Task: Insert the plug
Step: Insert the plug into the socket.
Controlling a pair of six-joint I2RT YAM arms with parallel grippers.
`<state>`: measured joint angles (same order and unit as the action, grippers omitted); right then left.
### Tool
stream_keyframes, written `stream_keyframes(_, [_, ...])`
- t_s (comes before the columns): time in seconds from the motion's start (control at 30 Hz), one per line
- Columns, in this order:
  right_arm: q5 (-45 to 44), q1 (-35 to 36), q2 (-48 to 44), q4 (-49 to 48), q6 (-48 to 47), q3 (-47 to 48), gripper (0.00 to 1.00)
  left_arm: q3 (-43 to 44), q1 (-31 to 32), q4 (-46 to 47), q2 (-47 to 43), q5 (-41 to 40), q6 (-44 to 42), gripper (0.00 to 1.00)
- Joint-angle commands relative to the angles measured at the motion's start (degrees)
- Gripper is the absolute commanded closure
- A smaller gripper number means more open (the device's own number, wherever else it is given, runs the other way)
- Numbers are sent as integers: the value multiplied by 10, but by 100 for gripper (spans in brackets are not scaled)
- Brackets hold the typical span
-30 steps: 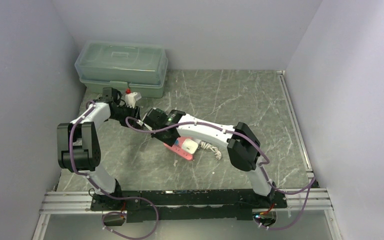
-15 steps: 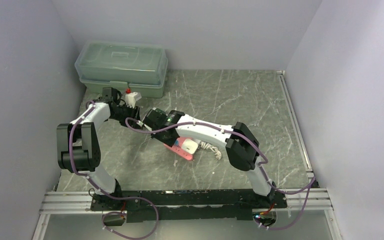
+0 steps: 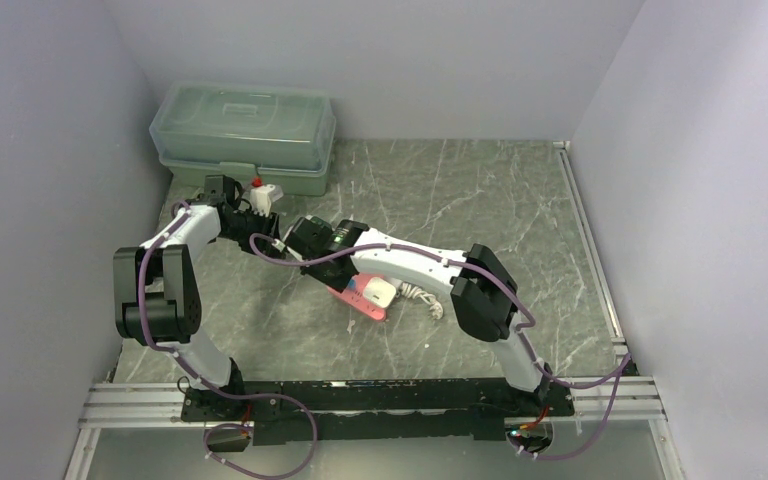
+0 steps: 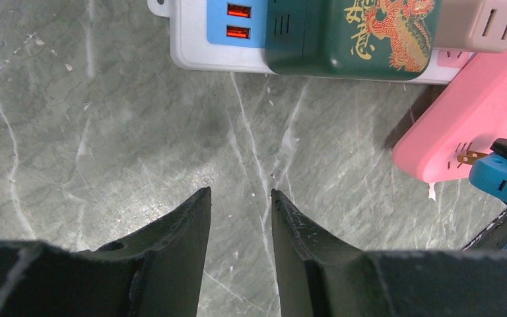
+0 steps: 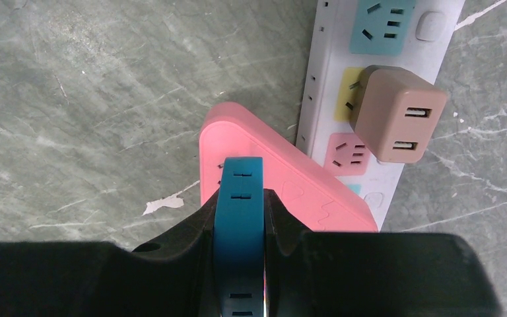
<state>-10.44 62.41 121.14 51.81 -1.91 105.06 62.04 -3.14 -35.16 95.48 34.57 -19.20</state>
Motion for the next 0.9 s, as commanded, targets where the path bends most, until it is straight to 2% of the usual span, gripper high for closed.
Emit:
stream_keyframes(0.0, [-15,2,3,-13,4,24,100,0,-2,-5,-21,0,-12,57])
stream_keyframes(0.87, [-5,1,-16,-5,18,2,100,-2,-4,-4,-23,-3,-15,58])
